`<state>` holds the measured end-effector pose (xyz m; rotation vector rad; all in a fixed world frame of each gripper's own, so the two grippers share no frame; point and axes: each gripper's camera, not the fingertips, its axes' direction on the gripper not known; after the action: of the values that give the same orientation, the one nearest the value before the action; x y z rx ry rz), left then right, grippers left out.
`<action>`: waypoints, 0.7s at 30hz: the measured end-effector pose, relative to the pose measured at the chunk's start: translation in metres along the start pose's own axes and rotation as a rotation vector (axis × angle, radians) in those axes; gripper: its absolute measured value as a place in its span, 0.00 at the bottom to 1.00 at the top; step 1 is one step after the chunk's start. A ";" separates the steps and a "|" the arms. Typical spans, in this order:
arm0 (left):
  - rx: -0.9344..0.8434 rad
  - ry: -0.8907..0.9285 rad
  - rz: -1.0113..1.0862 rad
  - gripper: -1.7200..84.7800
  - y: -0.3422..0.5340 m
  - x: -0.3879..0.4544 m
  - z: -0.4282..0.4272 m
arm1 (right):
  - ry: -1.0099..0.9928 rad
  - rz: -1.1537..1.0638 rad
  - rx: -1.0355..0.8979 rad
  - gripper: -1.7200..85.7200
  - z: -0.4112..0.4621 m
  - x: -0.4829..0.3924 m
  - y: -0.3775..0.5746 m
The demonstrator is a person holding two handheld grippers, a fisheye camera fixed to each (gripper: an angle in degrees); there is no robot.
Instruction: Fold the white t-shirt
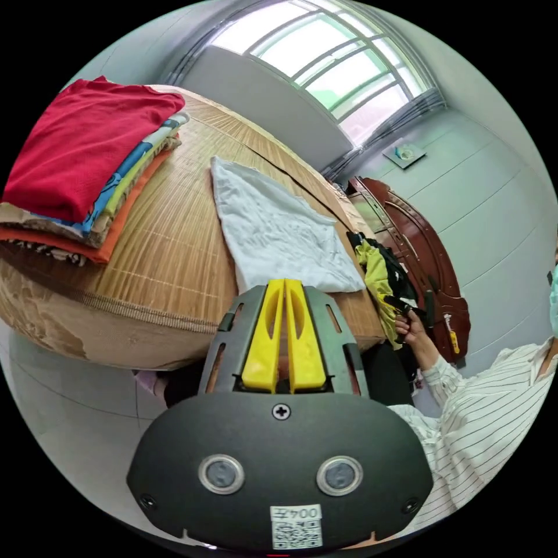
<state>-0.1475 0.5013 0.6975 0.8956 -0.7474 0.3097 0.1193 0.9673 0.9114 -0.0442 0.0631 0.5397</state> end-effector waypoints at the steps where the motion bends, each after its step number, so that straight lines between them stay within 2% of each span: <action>1: -0.018 -0.086 0.027 0.04 0.007 0.014 0.002 | 0.103 -0.026 -0.005 0.03 0.000 -0.009 0.006; 3: -0.043 -0.225 0.084 0.03 0.012 0.037 0.009 | 0.396 -0.184 -0.054 0.02 0.007 -0.040 0.023; 5: -0.111 -0.368 0.175 0.03 0.012 0.066 0.029 | 0.496 -0.273 -0.095 0.01 0.014 -0.055 0.031; 8: -0.198 -0.482 0.264 0.03 0.011 0.096 0.060 | 0.533 -0.343 -0.222 0.01 0.034 -0.064 0.035; 10: -0.193 -0.496 0.274 0.03 0.011 0.110 0.068 | 0.504 -0.364 -0.308 0.01 0.051 -0.062 0.039; 15: -0.187 -0.506 0.311 0.03 0.010 0.136 0.074 | 0.585 -0.434 -0.262 0.02 0.062 -0.066 0.053; 19: -0.168 -0.440 0.266 0.05 0.004 0.143 0.066 | 0.470 -0.338 -0.284 0.04 0.049 -0.042 0.039; 21: -0.155 -0.449 0.236 0.08 0.000 0.150 0.061 | 0.158 -0.101 -0.170 0.08 0.022 -0.001 0.018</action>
<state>-0.0684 0.4446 0.8269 0.7364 -1.2804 0.2556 0.1104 0.9838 0.9327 -0.2545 0.1680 0.4383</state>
